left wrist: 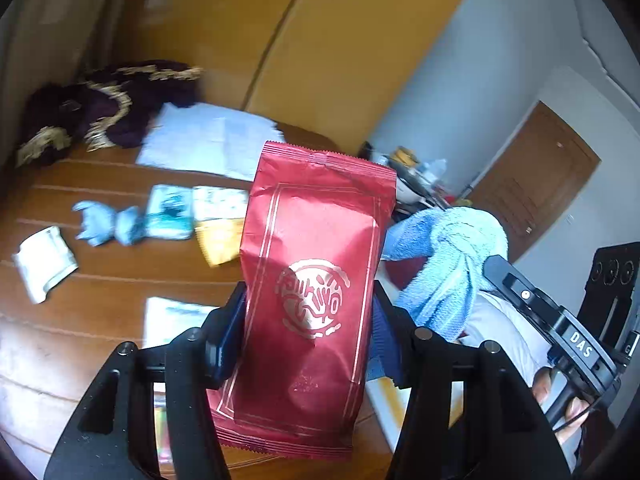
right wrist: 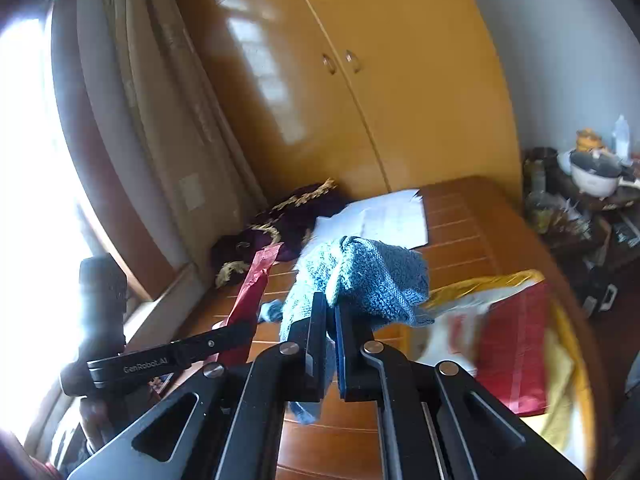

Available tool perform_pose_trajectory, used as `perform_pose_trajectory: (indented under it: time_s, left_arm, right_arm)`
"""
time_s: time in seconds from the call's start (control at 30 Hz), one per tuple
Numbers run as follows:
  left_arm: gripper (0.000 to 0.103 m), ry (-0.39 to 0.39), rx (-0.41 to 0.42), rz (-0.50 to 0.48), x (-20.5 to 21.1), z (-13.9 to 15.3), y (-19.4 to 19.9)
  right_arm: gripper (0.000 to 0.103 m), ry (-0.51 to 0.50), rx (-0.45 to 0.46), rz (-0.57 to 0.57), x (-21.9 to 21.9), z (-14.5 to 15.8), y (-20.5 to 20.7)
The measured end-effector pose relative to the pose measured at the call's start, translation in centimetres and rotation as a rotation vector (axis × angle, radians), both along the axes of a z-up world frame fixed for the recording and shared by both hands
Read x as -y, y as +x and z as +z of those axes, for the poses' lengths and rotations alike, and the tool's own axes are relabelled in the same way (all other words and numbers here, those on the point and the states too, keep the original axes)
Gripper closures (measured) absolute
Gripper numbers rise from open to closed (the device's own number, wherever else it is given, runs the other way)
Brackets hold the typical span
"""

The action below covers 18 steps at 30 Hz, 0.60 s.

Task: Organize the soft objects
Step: 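Carry the red packet and blue towel into the box with both tools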

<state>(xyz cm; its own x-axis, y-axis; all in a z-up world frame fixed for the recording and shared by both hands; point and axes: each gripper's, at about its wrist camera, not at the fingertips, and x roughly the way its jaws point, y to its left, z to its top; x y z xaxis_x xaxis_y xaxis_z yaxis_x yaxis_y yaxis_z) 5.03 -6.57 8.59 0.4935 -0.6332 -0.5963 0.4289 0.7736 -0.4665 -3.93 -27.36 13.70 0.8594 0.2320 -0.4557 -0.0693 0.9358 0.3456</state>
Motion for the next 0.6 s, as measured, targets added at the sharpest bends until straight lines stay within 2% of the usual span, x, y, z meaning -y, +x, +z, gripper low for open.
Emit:
perform_pose_trajectory:
  time_s: [0.17,0.27,0.4,0.6]
  left_arm:
    - [0.048,-0.011,0.009,-0.113,5.9,1.3,0.3]
    - [0.048,-0.025,-0.008,-0.167,9.3,1.0,0.9]
    - [0.048,-0.034,-0.096,-0.218,13.0,-1.3,2.2]
    - [0.048,0.03,-0.152,-0.211,15.6,-4.3,1.9]
  right_arm:
    - [0.099,-0.051,-0.004,-0.083,4.3,1.2,-1.2]
    - [0.099,-0.102,-0.023,-0.134,6.5,1.5,-1.3]
    - [0.099,-0.154,-0.07,-0.18,8.5,0.9,-0.3]
    - [0.099,-0.195,-0.185,-0.163,9.7,-2.5,2.1]
